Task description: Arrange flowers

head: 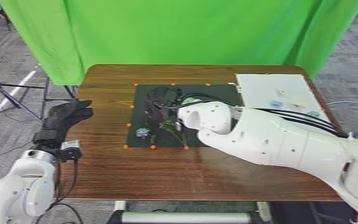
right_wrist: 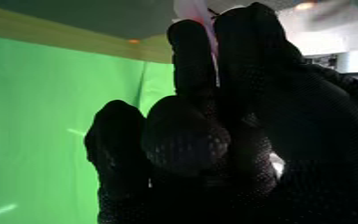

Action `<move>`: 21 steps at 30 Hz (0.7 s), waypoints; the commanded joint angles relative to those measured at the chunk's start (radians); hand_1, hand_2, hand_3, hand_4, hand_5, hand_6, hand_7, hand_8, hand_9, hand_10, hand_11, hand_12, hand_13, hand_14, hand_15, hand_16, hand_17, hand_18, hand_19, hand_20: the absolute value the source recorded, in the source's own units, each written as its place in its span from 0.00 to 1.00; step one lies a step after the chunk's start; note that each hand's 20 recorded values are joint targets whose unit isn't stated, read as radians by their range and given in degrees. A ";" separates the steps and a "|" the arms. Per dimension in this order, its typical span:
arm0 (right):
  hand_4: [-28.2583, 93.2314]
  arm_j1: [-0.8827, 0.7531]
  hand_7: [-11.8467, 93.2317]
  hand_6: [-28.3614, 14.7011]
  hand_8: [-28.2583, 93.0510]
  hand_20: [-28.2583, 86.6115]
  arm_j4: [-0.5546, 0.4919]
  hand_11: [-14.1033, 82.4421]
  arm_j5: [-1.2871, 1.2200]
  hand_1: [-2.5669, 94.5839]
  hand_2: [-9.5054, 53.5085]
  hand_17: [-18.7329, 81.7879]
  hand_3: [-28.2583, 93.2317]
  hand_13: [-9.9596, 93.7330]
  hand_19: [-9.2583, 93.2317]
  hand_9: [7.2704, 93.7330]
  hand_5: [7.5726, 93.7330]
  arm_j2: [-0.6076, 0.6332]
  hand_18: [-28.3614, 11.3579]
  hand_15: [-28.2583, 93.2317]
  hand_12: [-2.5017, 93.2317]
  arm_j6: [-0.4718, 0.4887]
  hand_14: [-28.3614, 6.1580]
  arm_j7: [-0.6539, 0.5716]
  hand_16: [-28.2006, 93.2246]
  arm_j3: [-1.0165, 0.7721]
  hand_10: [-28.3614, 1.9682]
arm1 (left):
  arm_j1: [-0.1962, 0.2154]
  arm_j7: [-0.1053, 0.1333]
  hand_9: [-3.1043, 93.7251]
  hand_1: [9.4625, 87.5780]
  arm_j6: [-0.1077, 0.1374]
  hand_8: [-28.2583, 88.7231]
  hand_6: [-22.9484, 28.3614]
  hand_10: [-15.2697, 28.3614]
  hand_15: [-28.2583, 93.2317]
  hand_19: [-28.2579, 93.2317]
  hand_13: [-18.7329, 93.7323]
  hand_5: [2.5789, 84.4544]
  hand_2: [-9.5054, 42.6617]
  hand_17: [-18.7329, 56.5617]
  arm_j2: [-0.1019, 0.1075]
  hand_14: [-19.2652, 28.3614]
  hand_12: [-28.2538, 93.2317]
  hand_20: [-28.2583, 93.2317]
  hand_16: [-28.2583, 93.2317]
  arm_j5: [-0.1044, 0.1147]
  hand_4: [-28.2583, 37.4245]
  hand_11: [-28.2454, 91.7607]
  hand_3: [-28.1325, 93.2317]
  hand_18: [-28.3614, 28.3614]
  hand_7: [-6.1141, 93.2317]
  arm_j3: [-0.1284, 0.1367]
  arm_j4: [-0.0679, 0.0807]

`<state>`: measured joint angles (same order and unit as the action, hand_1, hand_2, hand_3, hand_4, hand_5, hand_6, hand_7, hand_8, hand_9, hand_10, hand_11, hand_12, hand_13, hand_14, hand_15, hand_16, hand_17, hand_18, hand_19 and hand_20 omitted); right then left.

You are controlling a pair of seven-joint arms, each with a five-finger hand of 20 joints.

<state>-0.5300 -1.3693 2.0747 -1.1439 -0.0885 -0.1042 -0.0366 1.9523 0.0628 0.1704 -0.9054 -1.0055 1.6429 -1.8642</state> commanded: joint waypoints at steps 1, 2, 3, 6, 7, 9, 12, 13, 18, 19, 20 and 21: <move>0.10 0.000 0.33 0.77 0.27 0.79 -0.010 0.23 0.026 0.60 0.00 0.76 0.73 0.89 1.00 0.77 0.77 0.004 0.43 0.80 0.38 0.070 0.79 -0.019 0.49 -0.020 0.64 | 0.008 -0.008 0.55 0.22 -0.008 0.18 0.57 0.74 0.41 0.44 0.52 0.58 0.54 0.31 -0.009 0.82 0.30 0.35 0.19 -0.004 0.00 0.42 0.73 0.75 0.21 0.009 -0.003; 0.10 -0.002 0.33 0.77 0.27 0.79 -0.013 0.23 0.025 0.60 0.00 0.75 0.73 0.89 1.00 0.76 0.77 0.004 0.42 0.81 0.37 0.079 0.78 -0.025 0.49 -0.026 0.64 | 0.009 -0.009 0.55 0.22 -0.009 0.18 0.57 0.74 0.41 0.44 0.52 0.58 0.54 0.31 -0.009 0.82 0.30 0.35 0.19 -0.006 0.00 0.42 0.73 0.75 0.21 0.010 -0.003; 0.10 -0.002 0.33 0.78 0.27 0.78 -0.016 0.24 0.021 0.59 0.00 0.75 0.73 0.89 1.00 0.75 0.77 0.005 0.43 0.81 0.36 0.091 0.78 -0.027 0.49 -0.031 0.63 | 0.008 -0.007 0.55 0.22 -0.007 0.18 0.57 0.74 0.41 0.44 0.52 0.58 0.54 0.31 -0.009 0.82 0.30 0.35 0.19 -0.005 0.00 0.42 0.73 0.76 0.21 0.009 -0.003; 0.10 0.008 0.33 0.80 0.26 0.78 -0.025 0.26 0.018 0.58 0.00 0.75 0.73 0.88 1.00 0.73 0.75 0.014 0.42 0.80 0.32 0.091 0.78 -0.031 0.49 -0.033 0.61 | 0.008 -0.009 0.55 0.22 -0.010 0.17 0.56 0.74 0.41 0.44 0.52 0.58 0.54 0.31 -0.009 0.82 0.30 0.35 0.19 -0.008 0.00 0.42 0.73 0.76 0.21 0.009 -0.003; 0.10 0.010 0.33 0.80 0.26 0.78 -0.033 0.26 0.014 0.58 0.00 0.75 0.73 0.88 1.00 0.72 0.75 0.019 0.42 0.80 0.31 0.100 0.78 -0.033 0.49 -0.041 0.60 | 0.009 -0.010 0.55 0.23 -0.011 0.17 0.56 0.74 0.41 0.44 0.52 0.58 0.54 0.31 -0.009 0.82 0.30 0.35 0.19 -0.009 0.00 0.42 0.73 0.76 0.21 0.009 -0.004; 0.10 0.019 0.33 0.81 0.26 0.78 -0.056 0.27 -0.009 0.58 0.00 0.75 0.73 0.88 1.00 0.72 0.75 0.033 0.42 0.80 0.30 0.123 0.78 -0.051 0.49 -0.055 0.59 | 0.011 -0.013 0.55 0.23 -0.012 0.17 0.55 0.74 0.41 0.44 0.52 0.58 0.54 0.31 -0.009 0.82 0.30 0.35 0.19 -0.010 0.00 0.42 0.73 0.76 0.21 0.010 -0.004; 0.10 0.040 0.32 0.82 0.25 0.77 -0.098 0.28 -0.044 0.58 0.00 0.74 0.73 0.88 1.00 0.70 0.75 0.062 0.42 0.79 0.26 0.168 0.78 -0.067 0.49 -0.083 0.58 | 0.017 -0.017 0.55 0.23 -0.010 0.17 0.53 0.74 0.41 0.44 0.52 0.59 0.54 0.31 -0.006 0.82 0.30 0.35 0.19 -0.011 0.00 0.43 0.73 0.76 0.22 0.013 -0.008; 0.10 0.044 0.32 0.82 0.25 0.76 -0.113 0.27 -0.048 0.58 0.00 0.74 0.73 0.88 1.00 0.69 0.75 0.073 0.42 0.79 0.26 0.181 0.78 -0.069 0.49 -0.097 0.57 | 0.018 -0.017 0.55 0.24 -0.012 0.17 0.53 0.74 0.41 0.44 0.52 0.59 0.53 0.31 -0.006 0.82 0.30 0.35 0.19 -0.012 0.00 0.43 0.73 0.76 0.22 0.014 -0.009; 0.10 0.041 0.30 0.82 0.25 0.75 -0.213 0.26 -0.065 0.57 0.00 0.73 0.72 0.88 1.00 0.67 0.75 0.151 0.42 0.77 0.25 0.292 0.79 -0.071 0.48 -0.216 0.55 | 0.032 -0.022 0.55 0.25 -0.012 0.17 0.50 0.74 0.41 0.44 0.52 0.60 0.53 0.31 -0.010 0.82 0.30 0.35 0.19 -0.016 0.01 0.43 0.72 0.75 0.22 0.022 -0.015; 0.10 0.037 0.29 0.82 0.25 0.73 -0.242 0.25 -0.066 0.56 0.00 0.72 0.72 0.87 1.00 0.65 0.75 0.182 0.41 0.76 0.25 0.306 0.78 -0.071 0.49 -0.247 0.54 | 0.031 -0.023 0.56 0.25 -0.015 0.17 0.50 0.73 0.41 0.44 0.52 0.61 0.53 0.31 -0.011 0.82 0.30 0.34 0.19 -0.017 0.01 0.43 0.72 0.75 0.22 0.022 -0.014; 0.10 0.019 0.29 0.82 0.26 0.72 -0.272 0.24 -0.066 0.55 0.00 0.71 0.72 0.87 0.99 0.63 0.74 0.221 0.41 0.76 0.25 0.303 0.77 -0.065 0.49 -0.289 0.53 | 0.027 -0.023 0.56 0.25 -0.017 0.17 0.49 0.73 0.41 0.44 0.52 0.61 0.53 0.31 -0.010 0.82 0.30 0.34 0.19 -0.017 0.01 0.43 0.72 0.75 0.22 0.018 -0.013; 0.11 0.002 0.28 0.81 0.26 0.71 -0.302 0.24 -0.067 0.53 0.00 0.70 0.72 0.86 0.98 0.62 0.72 0.263 0.40 0.74 0.25 0.286 0.77 -0.064 0.49 -0.327 0.52 | 0.027 -0.023 0.56 0.25 -0.020 0.17 0.49 0.73 0.41 0.44 0.52 0.61 0.53 0.31 -0.011 0.82 0.30 0.34 0.19 -0.018 0.01 0.43 0.72 0.75 0.22 0.018 -0.012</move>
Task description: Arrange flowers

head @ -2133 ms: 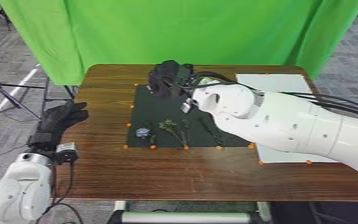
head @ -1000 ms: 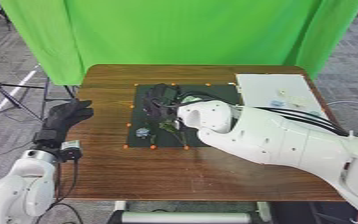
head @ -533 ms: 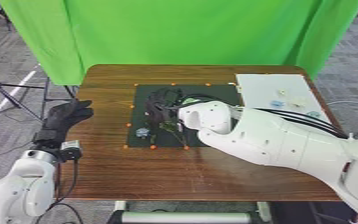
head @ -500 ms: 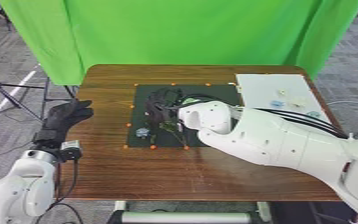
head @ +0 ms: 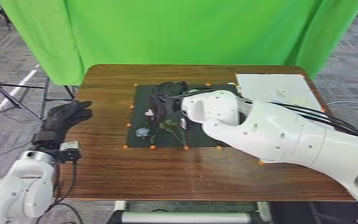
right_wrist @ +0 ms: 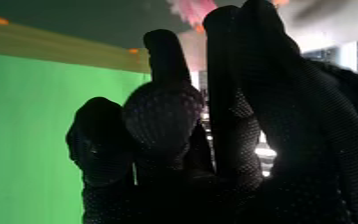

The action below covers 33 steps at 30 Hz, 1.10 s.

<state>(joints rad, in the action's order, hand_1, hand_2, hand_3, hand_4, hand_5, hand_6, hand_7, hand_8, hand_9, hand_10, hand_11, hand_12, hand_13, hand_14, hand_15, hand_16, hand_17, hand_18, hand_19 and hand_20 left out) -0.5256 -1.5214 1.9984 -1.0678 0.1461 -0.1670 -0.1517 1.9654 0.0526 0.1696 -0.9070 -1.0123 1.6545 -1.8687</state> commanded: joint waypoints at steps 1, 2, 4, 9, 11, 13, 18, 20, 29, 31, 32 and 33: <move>0.10 -0.027 0.27 0.80 0.25 0.71 -0.180 0.24 0.005 0.50 0.00 0.69 0.75 0.85 0.97 0.61 0.70 0.238 0.40 0.74 0.25 0.023 0.76 -0.005 0.49 -0.251 0.52 | 0.015 -0.013 0.56 0.25 -0.021 0.17 0.49 0.73 0.41 0.44 0.52 0.61 0.53 0.31 -0.010 0.82 0.30 0.34 0.19 -0.014 0.01 0.43 0.72 0.75 0.22 0.009 -0.008; 0.09 -0.056 0.27 0.79 0.22 0.70 -0.208 0.24 -0.004 0.47 0.00 0.68 0.77 0.85 0.97 0.60 0.67 0.291 0.39 0.73 0.26 -0.008 0.75 -0.009 0.49 -0.291 0.52 | 0.019 -0.015 0.56 0.25 -0.020 0.17 0.49 0.73 0.41 0.44 0.52 0.61 0.53 0.31 -0.012 0.82 0.30 0.34 0.19 -0.015 0.01 0.43 0.72 0.75 0.22 0.013 -0.010; 0.10 -0.146 0.25 0.74 0.17 0.69 -0.249 0.23 -0.027 0.42 0.00 0.63 0.79 0.80 0.90 0.56 0.60 0.387 0.33 0.69 0.26 -0.046 0.66 -0.017 0.47 -0.401 0.51 | 0.035 -0.016 0.56 0.25 -0.019 0.17 0.49 0.73 0.41 0.44 0.52 0.61 0.53 0.31 -0.014 0.82 0.30 0.35 0.19 -0.013 0.01 0.43 0.72 0.75 0.22 0.026 -0.015; 0.09 -0.450 0.18 0.63 0.19 0.70 -0.285 0.21 -0.081 0.32 0.00 0.47 0.80 0.68 0.70 0.42 0.45 0.541 0.18 0.58 0.27 -0.079 0.41 -0.105 0.47 -0.705 0.42 | 0.077 -0.014 0.56 0.25 -0.011 0.17 0.50 0.73 0.41 0.43 0.52 0.60 0.52 0.30 -0.019 0.82 0.30 0.34 0.19 -0.011 0.02 0.43 0.72 0.75 0.22 0.057 -0.028; 0.09 -0.578 0.17 0.62 0.20 0.72 -0.279 0.20 -0.093 0.30 0.00 0.47 0.79 0.68 0.71 0.41 0.43 0.566 0.16 0.57 0.27 -0.087 0.40 -0.142 0.47 -0.821 0.40 | 0.078 -0.009 0.56 0.25 -0.008 0.17 0.49 0.73 0.41 0.44 0.52 0.61 0.52 0.30 -0.022 0.82 0.30 0.35 0.19 -0.012 0.02 0.43 0.72 0.76 0.22 0.060 -0.028; 0.09 -0.681 0.16 0.60 0.20 0.75 -0.271 0.20 -0.079 0.29 0.00 0.48 0.78 0.70 0.76 0.43 0.41 0.582 0.14 0.59 0.26 -0.111 0.39 -0.190 0.48 -0.903 0.34 | 0.073 -0.008 0.56 0.26 -0.010 0.17 0.48 0.73 0.42 0.46 0.52 0.62 0.51 0.31 -0.021 0.82 0.30 0.36 0.19 -0.013 0.02 0.43 0.72 0.77 0.23 0.054 -0.025; 0.09 -0.879 0.16 0.58 0.21 0.76 -0.230 0.21 -0.026 0.29 0.00 0.50 0.77 0.72 0.79 0.45 0.42 0.588 0.15 0.63 0.26 -0.180 0.41 -0.253 0.49 -1.059 0.28 | 0.060 -0.012 0.56 0.27 -0.032 0.17 0.46 0.73 0.42 0.47 0.52 0.64 0.50 0.31 -0.023 0.83 0.30 0.36 0.19 -0.027 0.03 0.43 0.71 0.77 0.23 0.046 -0.021; 0.09 -0.923 0.17 0.57 0.21 0.76 -0.209 0.21 -0.026 0.29 0.00 0.50 0.77 0.71 0.80 0.45 0.42 0.579 0.14 0.65 0.26 -0.183 0.41 -0.266 0.49 -1.102 0.28 | 0.061 -0.007 0.56 0.28 -0.030 0.16 0.46 0.73 0.42 0.47 0.52 0.64 0.50 0.32 -0.024 0.83 0.30 0.37 0.19 -0.025 0.04 0.43 0.71 0.77 0.23 0.044 -0.021; 0.09 -0.995 0.20 0.60 0.20 0.77 -0.132 0.22 -0.067 0.32 0.00 0.51 0.78 0.72 0.82 0.51 0.48 0.539 0.15 0.68 0.26 -0.149 0.42 -0.307 0.48 -1.159 0.31 | 0.066 -0.008 0.56 0.27 -0.031 0.17 0.48 0.73 0.42 0.49 0.53 0.63 0.50 0.31 -0.035 0.83 0.30 0.37 0.19 -0.023 0.04 0.43 0.71 0.78 0.22 0.043 -0.026; 0.09 -1.001 0.20 0.60 0.20 0.77 -0.122 0.22 -0.054 0.32 0.00 0.51 0.79 0.73 0.82 0.52 0.49 0.536 0.15 0.69 0.26 -0.147 0.42 -0.305 0.48 -1.157 0.32 | 0.068 -0.009 0.56 0.27 -0.030 0.17 0.48 0.73 0.42 0.49 0.53 0.63 0.50 0.31 -0.037 0.83 0.30 0.37 0.19 -0.023 0.04 0.43 0.71 0.78 0.22 0.045 -0.027; 0.09 -1.005 0.20 0.60 0.20 0.77 -0.121 0.22 -0.053 0.33 0.00 0.52 0.79 0.73 0.83 0.52 0.49 0.536 0.15 0.69 0.26 -0.140 0.42 -0.306 0.48 -1.159 0.32 | 0.069 -0.010 0.56 0.27 -0.030 0.17 0.48 0.73 0.42 0.49 0.53 0.63 0.50 0.32 -0.037 0.83 0.30 0.37 0.19 -0.023 0.04 0.43 0.71 0.78 0.22 0.046 -0.028; 0.09 -1.011 0.20 0.61 0.20 0.77 -0.119 0.22 -0.052 0.33 0.00 0.52 0.79 0.73 0.83 0.52 0.50 0.534 0.15 0.69 0.26 -0.133 0.42 -0.306 0.48 -1.165 0.32 | 0.069 -0.011 0.56 0.27 -0.030 0.17 0.48 0.73 0.42 0.49 0.53 0.63 0.50 0.32 -0.037 0.83 0.30 0.37 0.19 -0.023 0.04 0.43 0.71 0.78 0.22 0.046 -0.028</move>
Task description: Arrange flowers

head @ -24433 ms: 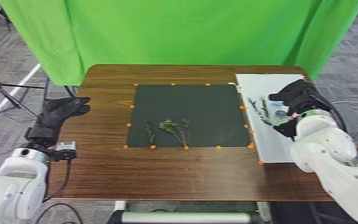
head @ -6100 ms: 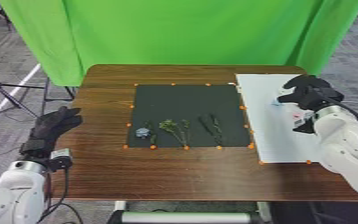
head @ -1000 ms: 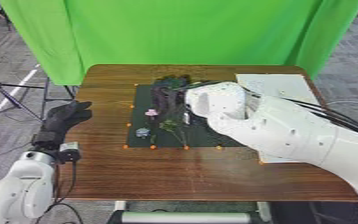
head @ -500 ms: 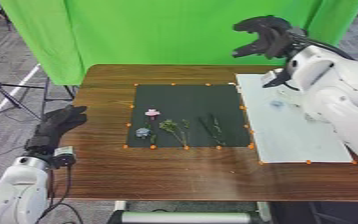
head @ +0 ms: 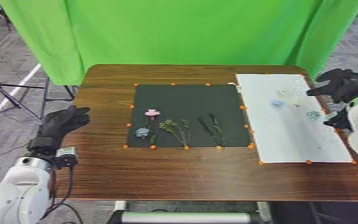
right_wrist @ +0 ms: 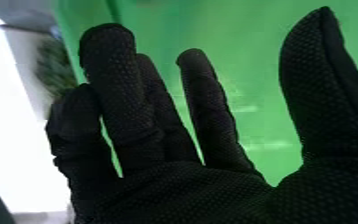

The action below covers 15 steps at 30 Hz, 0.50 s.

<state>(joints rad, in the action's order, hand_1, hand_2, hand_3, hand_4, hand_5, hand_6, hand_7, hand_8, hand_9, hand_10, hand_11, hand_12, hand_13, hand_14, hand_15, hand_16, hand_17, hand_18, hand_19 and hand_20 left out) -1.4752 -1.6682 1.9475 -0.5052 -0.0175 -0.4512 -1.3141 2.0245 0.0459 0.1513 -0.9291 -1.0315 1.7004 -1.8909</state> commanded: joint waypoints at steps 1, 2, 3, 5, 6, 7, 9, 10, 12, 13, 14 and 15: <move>0.09 -0.064 0.21 0.61 0.20 0.77 0.030 0.22 -0.003 0.33 0.00 0.52 0.79 0.73 0.83 0.53 0.50 -0.028 0.15 0.69 0.26 0.030 0.42 -0.023 0.48 -0.001 0.32 | 0.010 -0.003 0.56 0.27 -0.013 0.17 0.48 0.73 0.42 0.49 0.53 0.63 0.50 0.32 -0.016 0.83 0.30 0.37 0.19 -0.005 0.04 0.43 0.71 0.78 0.22 0.000 -0.006; 0.09 -0.066 0.21 0.61 0.20 0.77 0.032 0.22 -0.001 0.33 0.00 0.52 0.79 0.73 0.83 0.53 0.50 -0.030 0.15 0.69 0.26 0.035 0.43 -0.024 0.48 -0.002 0.32 | 0.010 -0.003 0.56 0.27 -0.014 0.17 0.49 0.73 0.42 0.49 0.53 0.63 0.50 0.32 -0.016 0.83 0.30 0.37 0.19 -0.005 0.04 0.43 0.71 0.78 0.22 0.000 -0.006; 0.09 -0.072 0.21 0.61 0.20 0.77 0.033 0.22 0.000 0.33 0.00 0.52 0.79 0.73 0.83 0.53 0.51 -0.031 0.15 0.70 0.26 0.040 0.43 -0.024 0.48 -0.006 0.33 | 0.013 -0.003 0.56 0.27 -0.014 0.17 0.49 0.73 0.42 0.49 0.53 0.63 0.50 0.32 -0.017 0.83 0.30 0.37 0.19 -0.004 0.04 0.43 0.71 0.78 0.22 0.001 -0.007; 0.09 -0.080 0.21 0.61 0.19 0.77 0.033 0.22 -0.005 0.34 0.00 0.52 0.79 0.73 0.83 0.53 0.51 -0.034 0.15 0.70 0.26 0.041 0.43 -0.025 0.48 -0.007 0.33 | 0.014 -0.005 0.56 0.27 -0.014 0.17 0.49 0.73 0.42 0.49 0.53 0.63 0.50 0.32 -0.017 0.83 0.30 0.37 0.19 -0.005 0.04 0.43 0.71 0.78 0.22 0.002 -0.008; 0.09 -0.081 0.21 0.61 0.19 0.77 0.034 0.22 -0.003 0.34 0.00 0.52 0.79 0.73 0.83 0.53 0.51 -0.036 0.15 0.70 0.26 0.044 0.43 -0.024 0.48 -0.006 0.33 | 0.018 -0.004 0.56 0.27 -0.013 0.17 0.49 0.73 0.42 0.49 0.53 0.63 0.50 0.32 -0.019 0.83 0.30 0.37 0.19 -0.004 0.04 0.43 0.71 0.78 0.22 0.003 -0.010; 0.09 -0.090 0.21 0.61 0.19 0.77 0.032 0.23 -0.002 0.34 0.00 0.52 0.79 0.73 0.83 0.54 0.52 -0.035 0.15 0.70 0.26 0.041 0.43 -0.027 0.48 -0.007 0.33 | 0.013 -0.006 0.56 0.27 -0.016 0.17 0.49 0.73 0.42 0.49 0.53 0.63 0.50 0.32 -0.018 0.83 0.30 0.37 0.19 -0.004 0.04 0.43 0.71 0.78 0.22 0.001 -0.007; 0.10 -0.089 0.22 0.61 0.19 0.77 0.034 0.23 0.004 0.34 0.00 0.52 0.79 0.73 0.84 0.54 0.52 -0.038 0.15 0.71 0.27 0.055 0.43 -0.025 0.48 0.002 0.34 | 0.018 -0.005 0.56 0.27 -0.016 0.17 0.49 0.73 0.42 0.49 0.53 0.63 0.50 0.32 -0.019 0.83 0.30 0.37 0.19 -0.003 0.04 0.43 0.71 0.78 0.22 0.004 -0.009; 0.10 -0.092 0.22 0.61 0.19 0.77 0.034 0.23 0.006 0.35 0.00 0.52 0.79 0.73 0.84 0.55 0.52 -0.037 0.15 0.71 0.27 0.056 0.43 -0.029 0.48 0.007 0.34 | 0.015 -0.008 0.56 0.27 -0.017 0.17 0.49 0.73 0.42 0.49 0.53 0.63 0.50 0.32 -0.019 0.83 0.30 0.37 0.19 -0.004 0.04 0.43 0.71 0.78 0.22 0.002 -0.008; 0.10 -0.099 0.23 0.62 0.19 0.77 0.034 0.24 0.014 0.36 0.00 0.52 0.79 0.73 0.84 0.56 0.53 -0.040 0.15 0.71 0.27 0.066 0.44 -0.028 0.48 0.008 0.35 | 0.015 -0.008 0.56 0.27 -0.020 0.17 0.49 0.73 0.42 0.49 0.53 0.63 0.50 0.32 -0.020 0.83 0.30 0.37 0.19 -0.004 0.04 0.43 0.71 0.78 0.22 0.002 -0.008; 0.10 -0.099 0.23 0.62 0.19 0.77 0.036 0.24 0.006 0.37 0.00 0.53 0.79 0.74 0.85 0.57 0.54 -0.041 0.16 0.72 0.27 0.066 0.44 -0.029 0.48 0.013 0.36 | 0.016 -0.009 0.56 0.27 -0.022 0.17 0.49 0.73 0.42 0.49 0.53 0.63 0.50 0.32 -0.022 0.83 0.30 0.37 0.19 -0.004 0.04 0.43 0.71 0.78 0.22 0.004 -0.009; 0.10 -0.102 0.23 0.62 0.19 0.77 0.036 0.25 0.000 0.38 0.00 0.53 0.79 0.74 0.85 0.58 0.54 -0.043 0.16 0.72 0.27 0.069 0.44 -0.030 0.48 0.012 0.36 | 0.015 -0.009 0.56 0.27 -0.019 0.17 0.49 0.73 0.42 0.49 0.53 0.63 0.50 0.32 -0.021 0.83 0.30 0.37 0.19 -0.004 0.04 0.43 0.71 0.78 0.22 0.002 -0.010; 0.10 -0.102 0.23 0.62 0.19 0.76 0.038 0.25 -0.002 0.38 0.00 0.53 0.78 0.74 0.85 0.58 0.55 -0.046 0.16 0.72 0.27 0.075 0.44 -0.032 0.48 0.016 0.36 | 0.019 -0.009 0.56 0.27 -0.019 0.17 0.49 0.73 0.42 0.49 0.53 0.63 0.50 0.32 -0.021 0.83 0.30 0.37 0.19 -0.004 0.04 0.43 0.71 0.78 0.22 0.005 -0.011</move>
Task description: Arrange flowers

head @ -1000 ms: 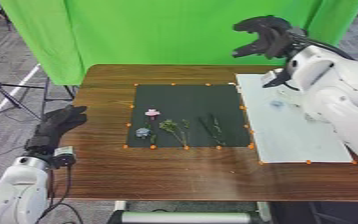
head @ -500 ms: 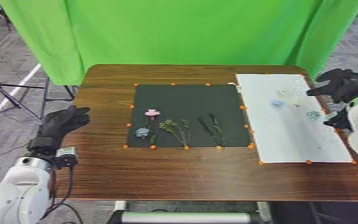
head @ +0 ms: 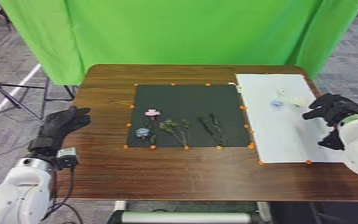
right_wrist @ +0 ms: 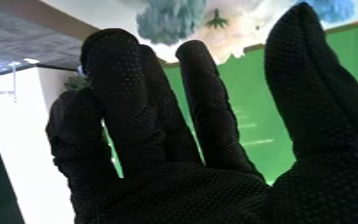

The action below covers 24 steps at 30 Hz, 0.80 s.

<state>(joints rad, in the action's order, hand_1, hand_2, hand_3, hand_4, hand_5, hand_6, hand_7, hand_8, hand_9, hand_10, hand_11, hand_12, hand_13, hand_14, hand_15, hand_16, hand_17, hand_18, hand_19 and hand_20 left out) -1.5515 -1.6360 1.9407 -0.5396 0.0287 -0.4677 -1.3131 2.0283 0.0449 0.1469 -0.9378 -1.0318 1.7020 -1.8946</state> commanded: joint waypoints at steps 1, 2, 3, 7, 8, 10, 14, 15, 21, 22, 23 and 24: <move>0.10 -0.030 0.23 0.63 0.19 0.76 0.007 0.26 0.006 0.39 0.00 0.53 0.78 0.74 0.85 0.59 0.55 -0.013 0.16 0.72 0.27 0.032 0.44 -0.013 0.48 0.016 0.37 | 0.014 -0.009 0.56 0.27 -0.016 0.17 0.49 0.73 0.42 0.49 0.53 0.63 0.51 0.32 -0.013 0.83 0.30 0.37 0.19 -0.003 0.04 0.43 0.71 0.78 0.22 0.003 -0.007; 0.10 -0.036 0.23 0.63 0.18 0.76 0.006 0.26 0.008 0.40 0.00 0.53 0.78 0.75 0.85 0.60 0.56 -0.014 0.16 0.72 0.27 0.033 0.45 -0.015 0.48 0.017 0.38 | 0.017 -0.010 0.56 0.27 -0.017 0.17 0.49 0.73 0.42 0.49 0.53 0.63 0.51 0.31 -0.014 0.83 0.30 0.37 0.19 -0.003 0.04 0.43 0.71 0.78 0.22 0.004 -0.009; 0.10 -0.037 0.24 0.64 0.18 0.76 0.008 0.26 0.010 0.41 0.00 0.54 0.78 0.75 0.85 0.60 0.57 -0.015 0.16 0.72 0.27 0.029 0.45 -0.016 0.48 0.023 0.38 | 0.016 -0.011 0.56 0.27 -0.018 0.17 0.49 0.73 0.42 0.49 0.53 0.63 0.51 0.31 -0.014 0.83 0.30 0.37 0.19 -0.003 0.04 0.43 0.71 0.78 0.22 0.004 -0.008; 0.09 -0.032 0.24 0.63 0.18 0.76 0.021 0.28 0.025 0.49 0.00 0.55 0.78 0.77 0.85 0.63 0.60 -0.013 0.17 0.71 0.26 -0.027 0.47 -0.012 0.48 0.055 0.41 | 0.020 -0.015 0.56 0.27 -0.017 0.17 0.50 0.73 0.42 0.49 0.53 0.62 0.51 0.31 -0.015 0.83 0.30 0.37 0.19 0.001 0.04 0.43 0.71 0.78 0.22 0.009 -0.011; 0.09 -0.029 0.25 0.64 0.18 0.76 0.024 0.29 0.027 0.51 0.00 0.55 0.77 0.77 0.85 0.65 0.62 -0.010 0.17 0.71 0.26 -0.051 0.48 -0.012 0.48 0.065 0.43 | 0.020 -0.015 0.56 0.27 -0.016 0.17 0.50 0.73 0.42 0.48 0.53 0.62 0.51 0.31 -0.014 0.83 0.30 0.37 0.19 0.001 0.04 0.43 0.71 0.78 0.22 0.009 -0.011; 0.08 -0.021 0.25 0.63 0.24 0.77 0.027 0.30 0.040 0.55 0.00 0.56 0.76 0.78 0.86 0.68 0.65 -0.002 0.18 0.71 0.26 -0.097 0.50 -0.007 0.49 0.081 0.45 | 0.019 -0.015 0.56 0.27 -0.017 0.17 0.51 0.73 0.42 0.48 0.53 0.62 0.51 0.31 -0.014 0.83 0.30 0.37 0.19 0.000 0.04 0.43 0.71 0.78 0.22 0.012 -0.011; 0.09 0.002 0.27 0.67 0.29 0.78 0.014 0.22 0.060 0.66 0.01 0.59 0.70 0.82 0.88 0.81 0.80 0.026 0.19 0.72 0.37 -0.212 0.55 -0.014 0.51 0.099 0.53 | 0.020 -0.013 0.56 0.26 -0.011 0.17 0.53 0.73 0.42 0.48 0.53 0.61 0.51 0.31 -0.006 0.83 0.30 0.37 0.19 0.007 0.04 0.43 0.71 0.78 0.21 0.014 -0.012; 0.09 0.014 0.27 0.67 0.29 0.78 0.005 0.21 0.067 0.67 0.00 0.59 0.69 0.83 0.88 0.83 0.81 0.035 0.19 0.72 0.38 -0.238 0.56 -0.016 0.51 0.100 0.53 | 0.023 -0.013 0.56 0.26 -0.010 0.17 0.53 0.74 0.42 0.48 0.53 0.61 0.51 0.31 -0.005 0.83 0.30 0.37 0.19 0.007 0.04 0.43 0.71 0.78 0.21 0.017 -0.014; 0.09 0.186 0.27 0.68 0.29 0.78 -0.102 0.19 0.074 0.68 0.00 0.61 0.70 0.85 0.91 0.87 0.84 0.083 0.21 0.73 0.40 -0.347 0.59 -0.038 0.52 0.179 0.53 | 0.032 -0.015 0.56 0.26 0.003 0.17 0.54 0.74 0.42 0.48 0.53 0.61 0.51 0.31 0.003 0.83 0.30 0.37 0.19 0.016 0.04 0.43 0.71 0.78 0.21 0.033 -0.018; 0.09 0.237 0.27 0.68 0.29 0.78 -0.122 0.19 0.068 0.68 0.00 0.62 0.70 0.85 0.91 0.87 0.85 0.090 0.21 0.74 0.40 -0.342 0.60 -0.032 0.52 0.218 0.53 | 0.033 -0.016 0.56 0.26 0.001 0.17 0.54 0.74 0.42 0.48 0.53 0.60 0.51 0.31 0.003 0.83 0.30 0.37 0.19 0.017 0.04 0.43 0.71 0.78 0.21 0.035 -0.019; 0.09 0.285 0.27 0.68 0.29 0.78 -0.147 0.19 0.054 0.68 0.00 0.62 0.70 0.85 0.92 0.87 0.85 0.094 0.21 0.74 0.40 -0.336 0.60 -0.026 0.52 0.255 0.53 | 0.030 -0.017 0.56 0.26 -0.002 0.17 0.54 0.74 0.42 0.48 0.53 0.60 0.51 0.31 0.005 0.83 0.30 0.37 0.19 0.015 0.04 0.43 0.71 0.78 0.21 0.034 -0.017; 0.09 0.356 0.27 0.67 0.28 0.78 -0.165 0.19 0.031 0.68 0.00 0.62 0.70 0.85 0.92 0.87 0.85 0.098 0.21 0.74 0.40 -0.340 0.60 -0.012 0.52 0.321 0.53 | 0.032 -0.021 0.56 0.26 -0.006 0.17 0.54 0.74 0.42 0.48 0.53 0.60 0.51 0.31 0.004 0.83 0.30 0.37 0.19 0.012 0.04 0.43 0.71 0.78 0.21 0.037 -0.018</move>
<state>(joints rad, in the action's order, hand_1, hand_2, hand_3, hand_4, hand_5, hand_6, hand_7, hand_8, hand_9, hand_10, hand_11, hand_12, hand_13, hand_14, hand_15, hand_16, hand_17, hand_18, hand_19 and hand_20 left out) -1.5190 -1.6612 1.9908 -0.4969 -0.2783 -0.4998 -1.1682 2.0435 0.0393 0.1418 -0.9409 -1.0270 1.7224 -1.9039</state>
